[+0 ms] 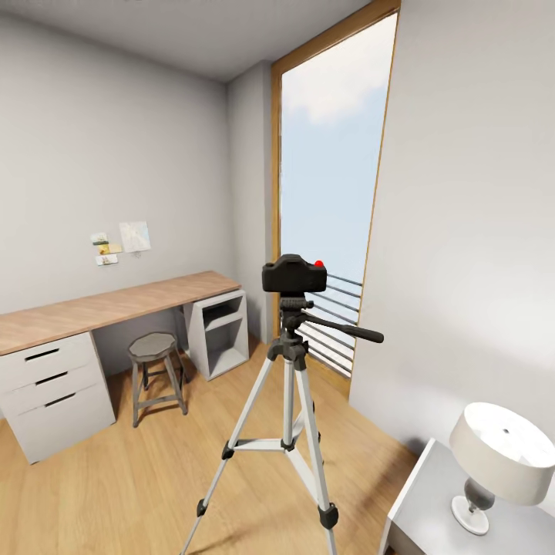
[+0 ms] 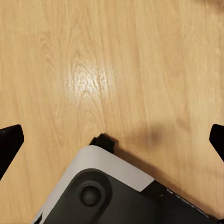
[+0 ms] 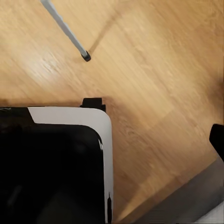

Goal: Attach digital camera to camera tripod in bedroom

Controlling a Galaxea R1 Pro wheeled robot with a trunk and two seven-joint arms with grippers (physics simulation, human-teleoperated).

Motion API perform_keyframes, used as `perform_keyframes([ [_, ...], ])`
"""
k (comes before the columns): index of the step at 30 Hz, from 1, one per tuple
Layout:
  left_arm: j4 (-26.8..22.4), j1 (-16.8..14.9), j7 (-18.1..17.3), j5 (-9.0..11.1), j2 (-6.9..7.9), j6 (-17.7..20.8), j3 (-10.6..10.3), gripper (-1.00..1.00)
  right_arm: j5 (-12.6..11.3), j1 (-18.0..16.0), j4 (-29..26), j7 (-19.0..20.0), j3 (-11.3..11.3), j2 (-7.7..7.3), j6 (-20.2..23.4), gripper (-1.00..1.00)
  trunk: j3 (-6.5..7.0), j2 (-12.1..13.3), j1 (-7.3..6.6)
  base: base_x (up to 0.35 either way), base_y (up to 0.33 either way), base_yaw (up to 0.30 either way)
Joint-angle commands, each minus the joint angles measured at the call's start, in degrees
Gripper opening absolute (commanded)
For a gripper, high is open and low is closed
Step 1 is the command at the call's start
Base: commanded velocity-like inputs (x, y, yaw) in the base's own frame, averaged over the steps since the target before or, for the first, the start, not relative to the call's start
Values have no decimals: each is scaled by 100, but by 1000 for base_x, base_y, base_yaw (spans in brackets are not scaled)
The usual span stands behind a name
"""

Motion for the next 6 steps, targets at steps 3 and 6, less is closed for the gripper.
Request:
perform_keyframes([
  [3, 0, -3, 15, 7, -1, -12, -7, 100, 45, -9, 15, 15, -48, 124, -16, 100, -8, -6, 1, 0, 0, 0],
  [6, 0, -3, 15, 7, -2, -12, -7, 100, 42, -9, 15, 15, -48, 220, -16, 100, -8, -6, 1, 0, 0, 0],
])
